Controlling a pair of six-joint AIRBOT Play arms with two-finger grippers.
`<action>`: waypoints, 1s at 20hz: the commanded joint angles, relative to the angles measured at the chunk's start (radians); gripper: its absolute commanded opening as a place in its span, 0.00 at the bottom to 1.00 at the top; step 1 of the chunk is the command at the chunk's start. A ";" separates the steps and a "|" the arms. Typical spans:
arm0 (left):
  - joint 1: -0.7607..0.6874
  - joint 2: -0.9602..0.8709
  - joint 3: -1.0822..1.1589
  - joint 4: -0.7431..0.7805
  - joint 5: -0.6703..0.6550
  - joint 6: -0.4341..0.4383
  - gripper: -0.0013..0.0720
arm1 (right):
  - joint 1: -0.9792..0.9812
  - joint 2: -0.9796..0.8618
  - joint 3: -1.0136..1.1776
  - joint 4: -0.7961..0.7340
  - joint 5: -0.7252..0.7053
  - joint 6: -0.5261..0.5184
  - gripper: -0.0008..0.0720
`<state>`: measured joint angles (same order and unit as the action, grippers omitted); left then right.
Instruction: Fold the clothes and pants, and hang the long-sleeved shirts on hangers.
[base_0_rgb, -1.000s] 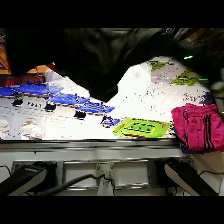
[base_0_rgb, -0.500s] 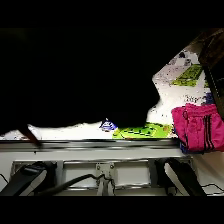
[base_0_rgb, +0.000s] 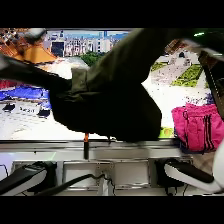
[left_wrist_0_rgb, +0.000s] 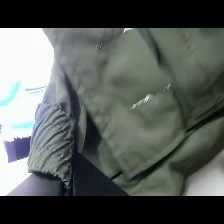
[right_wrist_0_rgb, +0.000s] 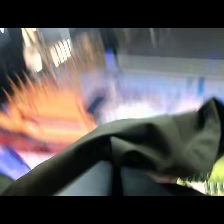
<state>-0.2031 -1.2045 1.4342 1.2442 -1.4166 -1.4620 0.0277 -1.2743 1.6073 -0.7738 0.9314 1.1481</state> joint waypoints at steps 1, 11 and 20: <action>0.013 -0.246 -0.136 0.081 0.363 0.006 0.11 | 0.113 -0.286 0.003 -0.132 -0.042 0.098 0.57; 0.246 -0.148 -0.180 0.079 0.234 -0.094 0.46 | 0.116 -0.166 -0.069 -0.233 0.250 0.217 0.41; 0.253 0.285 -0.854 -0.172 0.309 -0.206 0.50 | 0.116 0.314 -0.703 -0.195 0.071 0.231 0.41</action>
<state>0.0467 -1.0145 0.7578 1.1965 -1.1324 -1.6665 0.1432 -1.0996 1.0859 -0.9833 1.0676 1.3785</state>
